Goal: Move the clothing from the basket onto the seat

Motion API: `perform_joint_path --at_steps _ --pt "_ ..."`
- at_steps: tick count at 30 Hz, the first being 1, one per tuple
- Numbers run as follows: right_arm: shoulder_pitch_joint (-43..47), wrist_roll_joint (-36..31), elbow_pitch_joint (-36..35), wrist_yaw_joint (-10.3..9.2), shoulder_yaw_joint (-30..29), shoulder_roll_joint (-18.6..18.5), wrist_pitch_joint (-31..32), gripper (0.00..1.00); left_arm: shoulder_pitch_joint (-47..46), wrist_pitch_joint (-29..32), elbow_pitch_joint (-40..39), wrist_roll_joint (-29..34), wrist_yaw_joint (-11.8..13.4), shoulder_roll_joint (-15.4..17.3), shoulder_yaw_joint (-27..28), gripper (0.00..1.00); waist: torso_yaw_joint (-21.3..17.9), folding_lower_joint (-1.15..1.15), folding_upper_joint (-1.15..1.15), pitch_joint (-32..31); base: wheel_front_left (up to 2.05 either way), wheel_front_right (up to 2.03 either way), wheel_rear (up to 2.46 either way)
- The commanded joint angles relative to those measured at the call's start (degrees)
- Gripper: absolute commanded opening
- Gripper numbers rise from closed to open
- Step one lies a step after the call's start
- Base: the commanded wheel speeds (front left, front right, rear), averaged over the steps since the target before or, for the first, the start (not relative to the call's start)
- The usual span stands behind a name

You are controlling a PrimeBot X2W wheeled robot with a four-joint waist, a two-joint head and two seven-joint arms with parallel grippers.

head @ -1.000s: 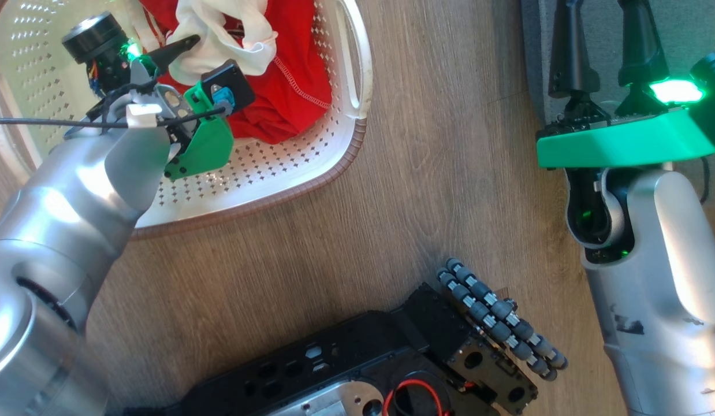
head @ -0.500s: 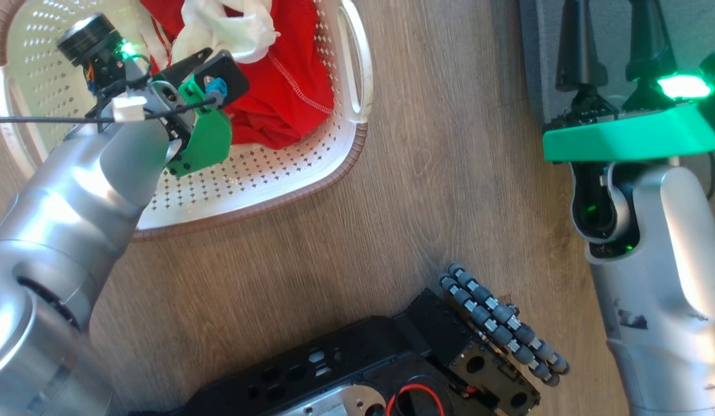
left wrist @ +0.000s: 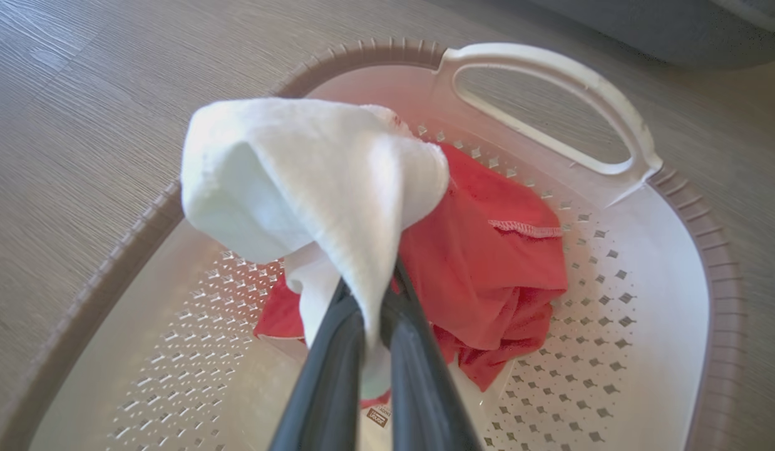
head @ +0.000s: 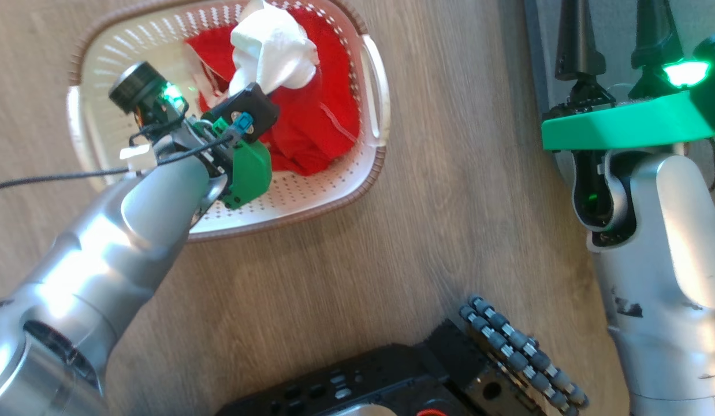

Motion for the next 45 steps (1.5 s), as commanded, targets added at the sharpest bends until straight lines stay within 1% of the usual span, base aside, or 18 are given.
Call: perform_joint_path --at_steps 1,10,15,22,28,31,32,34,40,45 --pt "1.8 -0.9 -1.2 0.4 0.1 0.4 -0.3 1.0 1.1 -0.5 -2.4 -0.5 0.6 1.1 2.1 0.0 2.1 0.0 0.0 -2.7 0.0 0.0 0.0" --pt "3.4 -3.3 1.3 0.4 -0.6 0.4 -0.3 1.0 7.5 -0.5 -10.2 -1.6 1.4 2.3 8.2 0.0 5.7 0.0 0.0 -10.0 0.0 0.0 0.0" --pt "4.6 -4.5 3.0 0.4 -0.9 0.4 -0.3 1.0 10.6 -0.5 -14.1 -1.9 1.8 1.7 12.7 0.0 8.1 0.0 0.0 -14.1 0.0 0.0 0.0" --pt "6.1 -5.3 5.6 0.4 -0.6 0.4 -0.3 1.0 15.1 -0.5 -18.7 -1.3 1.7 0.6 19.1 0.0 10.6 0.0 0.0 -20.1 0.0 0.0 0.0" --pt "8.1 -5.3 7.9 0.4 -0.3 0.4 -0.3 1.0 19.4 -0.5 -21.7 -0.9 1.6 -0.5 25.0 0.0 12.0 0.0 0.0 -26.0 0.0 0.0 0.0" --pt "8.8 -5.2 8.6 0.4 -0.2 0.4 -0.3 1.0 20.7 -0.5 -22.5 -0.5 1.5 -0.7 26.7 0.0 12.2 0.0 0.0 -27.5 0.0 0.0 0.0" --pt "9.4 -5.1 9.2 0.4 0.0 0.4 -0.3 1.0 21.8 -0.5 -23.2 -0.1 1.3 -0.9 28.3 0.0 12.4 0.0 0.0 -29.0 0.0 0.0 0.0" --pt "10.0 -5.1 9.6 0.4 0.0 0.4 -0.3 1.0 22.8 -0.5 -24.1 0.3 1.1 -1.0 30.0 0.0 12.6 0.0 0.0 -30.3 0.0 0.0 0.0" --pt "11.9 -4.7 10.8 0.4 0.3 0.4 -0.3 1.0 24.9 -0.5 -27.0 1.9 0.3 -1.3 33.8 0.0 13.1 0.0 0.0 -33.9 0.0 0.0 0.0" --pt "14.2 -4.4 11.8 0.4 0.1 0.4 -0.3 1.0 25.4 -0.5 -30.0 3.0 -0.4 -2.3 36.2 0.0 14.2 0.0 0.0 -37.1 0.0 0.0 0.0"
